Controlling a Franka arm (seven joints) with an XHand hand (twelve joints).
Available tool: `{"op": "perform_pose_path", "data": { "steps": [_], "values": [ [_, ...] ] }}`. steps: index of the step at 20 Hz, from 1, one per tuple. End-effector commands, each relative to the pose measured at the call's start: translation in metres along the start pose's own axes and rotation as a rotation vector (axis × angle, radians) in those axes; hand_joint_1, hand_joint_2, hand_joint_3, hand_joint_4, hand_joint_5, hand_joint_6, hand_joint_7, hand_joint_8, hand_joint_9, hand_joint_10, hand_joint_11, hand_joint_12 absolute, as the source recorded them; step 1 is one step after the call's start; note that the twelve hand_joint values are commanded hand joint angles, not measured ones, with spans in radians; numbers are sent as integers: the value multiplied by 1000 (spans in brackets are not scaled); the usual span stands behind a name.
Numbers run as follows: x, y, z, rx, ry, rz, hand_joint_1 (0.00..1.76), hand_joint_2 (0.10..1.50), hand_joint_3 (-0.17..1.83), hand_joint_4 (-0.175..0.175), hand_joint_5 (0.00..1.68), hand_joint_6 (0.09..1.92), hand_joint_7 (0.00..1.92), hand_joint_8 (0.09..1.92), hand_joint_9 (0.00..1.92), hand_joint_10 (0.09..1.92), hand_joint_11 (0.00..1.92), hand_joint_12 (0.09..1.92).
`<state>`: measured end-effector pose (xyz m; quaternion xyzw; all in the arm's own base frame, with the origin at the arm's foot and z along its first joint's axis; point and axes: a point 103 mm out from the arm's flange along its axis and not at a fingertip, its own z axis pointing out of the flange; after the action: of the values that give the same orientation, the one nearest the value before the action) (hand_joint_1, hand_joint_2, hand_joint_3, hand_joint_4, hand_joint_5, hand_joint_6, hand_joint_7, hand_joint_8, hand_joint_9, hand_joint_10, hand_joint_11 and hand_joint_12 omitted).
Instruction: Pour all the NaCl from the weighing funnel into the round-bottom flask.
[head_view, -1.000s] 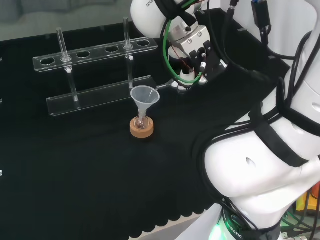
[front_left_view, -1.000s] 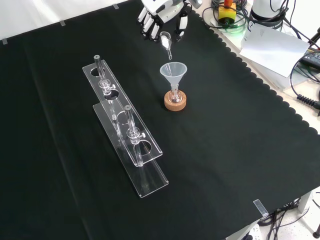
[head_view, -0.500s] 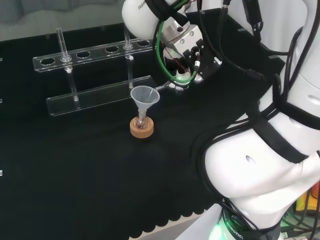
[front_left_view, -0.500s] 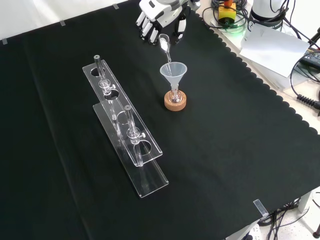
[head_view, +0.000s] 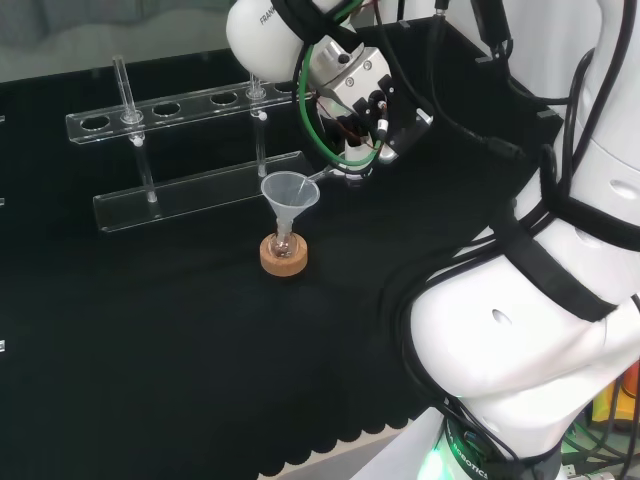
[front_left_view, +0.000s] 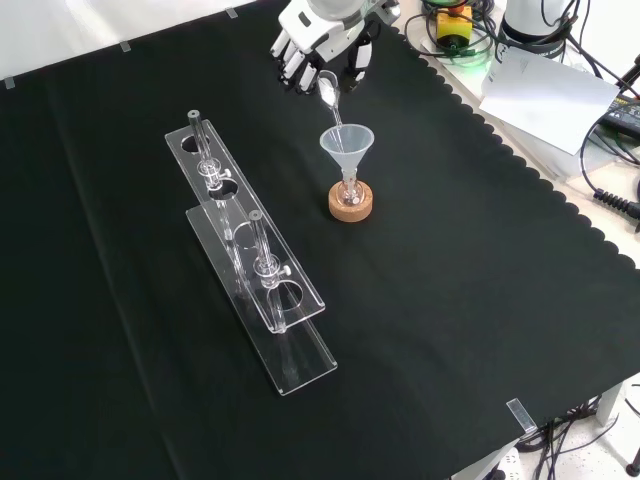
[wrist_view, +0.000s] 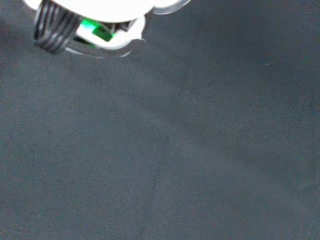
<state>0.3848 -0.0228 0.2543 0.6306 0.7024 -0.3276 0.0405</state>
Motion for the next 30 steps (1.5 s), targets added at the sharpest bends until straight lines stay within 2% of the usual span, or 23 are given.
{"op": "perform_pose_path", "data": {
  "steps": [1, 15, 30],
  "values": [
    [2, 0, -2, 7, -28, -1, 1099, 602, 862, 175, 1163, 969, 611, 603, 907, 472, 592, 1247],
    [2, -2, -6, 21, -58, -1, 1099, 602, 860, 175, 1164, 965, 612, 602, 906, 468, 585, 1248],
    [9, 3, -15, 28, -121, -14, 1100, 602, 858, 175, 1165, 962, 611, 600, 905, 465, 582, 1250]
  ]
}}
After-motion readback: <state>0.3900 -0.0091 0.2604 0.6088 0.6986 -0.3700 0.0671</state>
